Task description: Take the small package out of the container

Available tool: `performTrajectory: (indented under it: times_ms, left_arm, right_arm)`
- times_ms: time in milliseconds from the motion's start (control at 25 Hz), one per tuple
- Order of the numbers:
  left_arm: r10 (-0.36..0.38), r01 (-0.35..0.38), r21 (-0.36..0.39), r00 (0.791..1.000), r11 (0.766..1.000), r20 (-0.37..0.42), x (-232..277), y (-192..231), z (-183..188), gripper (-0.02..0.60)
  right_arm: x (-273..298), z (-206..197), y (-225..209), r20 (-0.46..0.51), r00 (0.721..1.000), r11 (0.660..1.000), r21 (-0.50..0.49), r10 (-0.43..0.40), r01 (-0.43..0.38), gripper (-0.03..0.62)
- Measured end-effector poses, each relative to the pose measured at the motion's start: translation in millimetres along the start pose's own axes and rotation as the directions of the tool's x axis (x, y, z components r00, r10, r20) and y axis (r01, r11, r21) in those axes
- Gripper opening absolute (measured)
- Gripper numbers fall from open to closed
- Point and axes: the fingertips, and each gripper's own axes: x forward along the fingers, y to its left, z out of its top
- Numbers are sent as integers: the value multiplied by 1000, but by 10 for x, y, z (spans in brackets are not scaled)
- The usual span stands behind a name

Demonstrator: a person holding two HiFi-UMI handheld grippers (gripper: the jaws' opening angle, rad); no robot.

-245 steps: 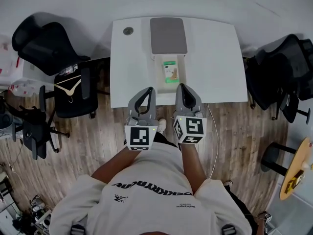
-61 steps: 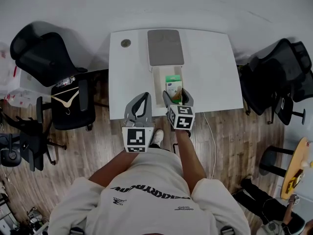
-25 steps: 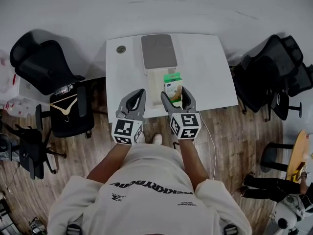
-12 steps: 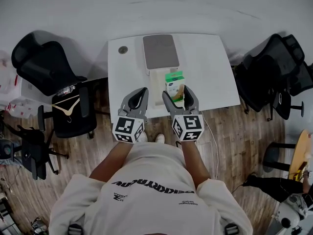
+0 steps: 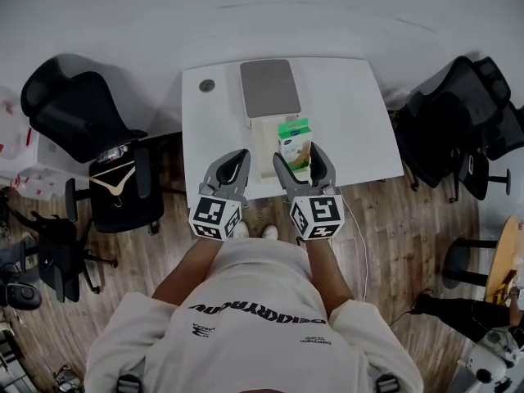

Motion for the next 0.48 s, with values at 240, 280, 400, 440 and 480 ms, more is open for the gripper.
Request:
performTrajectory:
  times_ms: [240,280,400,440,480]
  left_arm:
    - [-53,49,108,998,993,31,7,-175,112,2]
    - [-59,55,109,998,992,31,13,-197,111,2]
    - [-73,71,92,997,993,26,25,-222,76,2]
    - [-75,72,85,997,994,27,24,-215,72,2]
    - [-75,72,80,997,994,29,21,-203,73,2]
  right_arm:
    - [-7,7,18,7,1000,1000,-1,10,-10,346]
    - [-4,2,12,6,1000,1000,0,10,-10,347]
    - [-6,-6,-3,6,1000,1000,1,14,-14,347]
    - [-8,-5,-4,7,1000,1000,0,15,-15,346]
    - [-8,-4,-5,7,1000,1000,-1,16,-16,347]
